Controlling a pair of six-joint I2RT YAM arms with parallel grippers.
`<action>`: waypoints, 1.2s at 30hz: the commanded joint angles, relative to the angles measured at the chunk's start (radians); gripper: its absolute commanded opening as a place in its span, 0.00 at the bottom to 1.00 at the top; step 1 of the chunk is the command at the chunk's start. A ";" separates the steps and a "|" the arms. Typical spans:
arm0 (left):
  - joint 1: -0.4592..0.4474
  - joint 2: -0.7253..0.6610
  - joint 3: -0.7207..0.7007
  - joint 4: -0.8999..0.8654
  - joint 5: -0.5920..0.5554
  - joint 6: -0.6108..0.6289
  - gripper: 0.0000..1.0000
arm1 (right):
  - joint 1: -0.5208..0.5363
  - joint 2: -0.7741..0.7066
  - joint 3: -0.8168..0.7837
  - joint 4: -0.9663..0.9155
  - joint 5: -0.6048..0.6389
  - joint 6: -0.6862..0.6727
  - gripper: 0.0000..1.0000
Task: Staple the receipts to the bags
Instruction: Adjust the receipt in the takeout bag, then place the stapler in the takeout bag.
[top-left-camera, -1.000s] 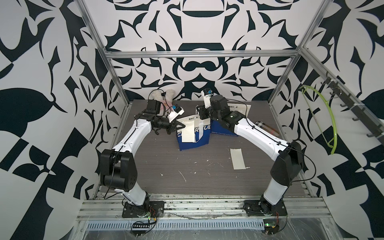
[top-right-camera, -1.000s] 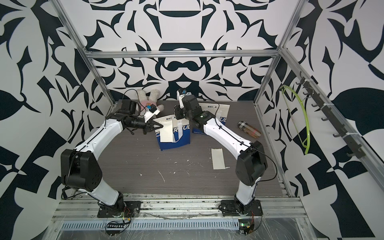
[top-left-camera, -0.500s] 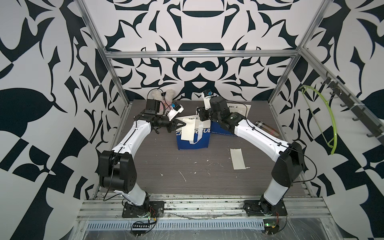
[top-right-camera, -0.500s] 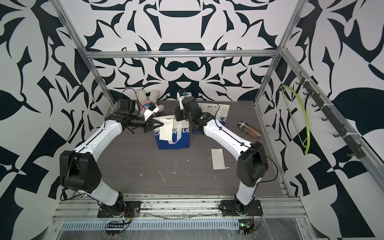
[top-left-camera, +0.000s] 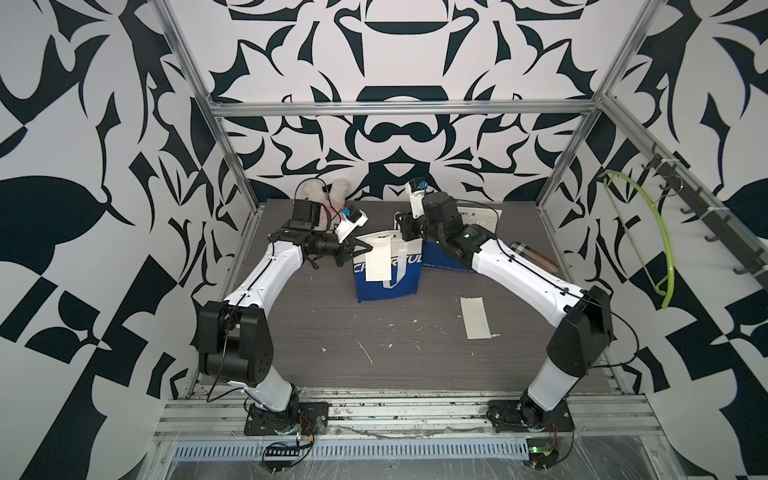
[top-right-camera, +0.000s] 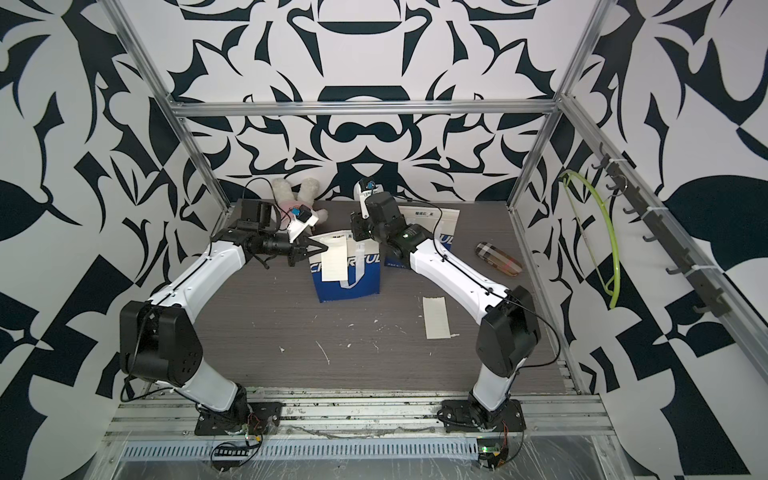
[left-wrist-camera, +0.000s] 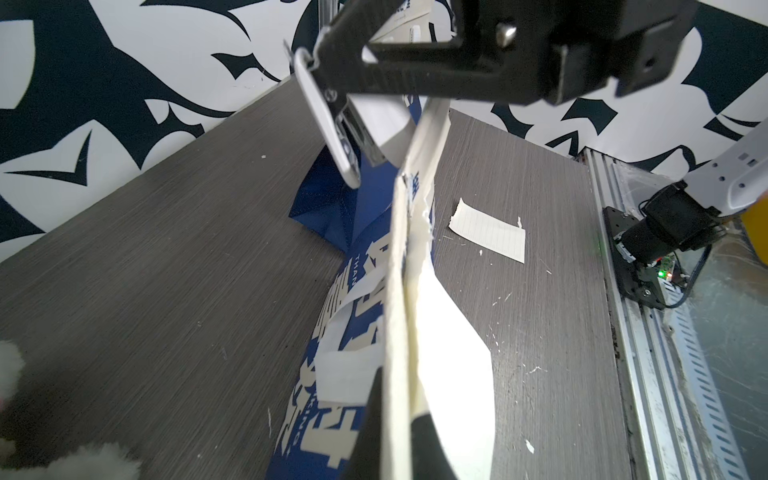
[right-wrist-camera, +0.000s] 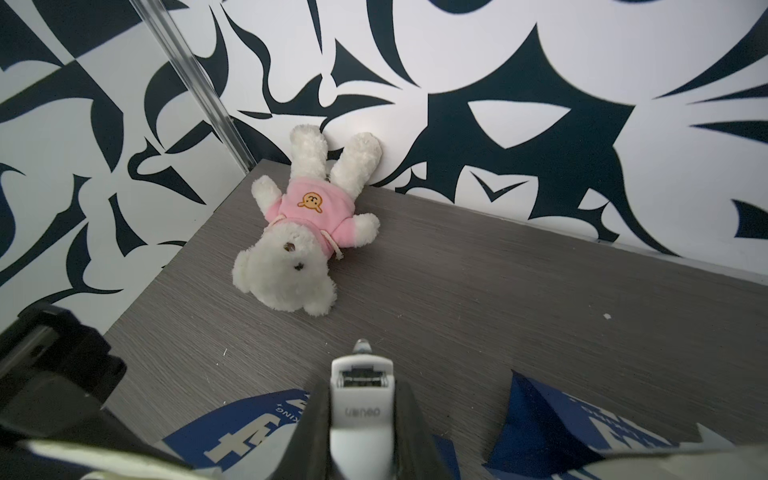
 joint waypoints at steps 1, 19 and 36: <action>-0.001 0.000 0.010 -0.022 0.019 0.001 0.00 | 0.019 -0.110 0.039 0.052 0.014 -0.024 0.00; -0.001 -0.004 0.007 -0.033 0.012 0.025 0.00 | 0.114 0.000 0.110 0.117 -0.058 0.204 0.00; -0.001 0.003 0.008 -0.046 0.000 0.037 0.00 | 0.151 -0.002 0.116 0.107 0.021 0.219 0.00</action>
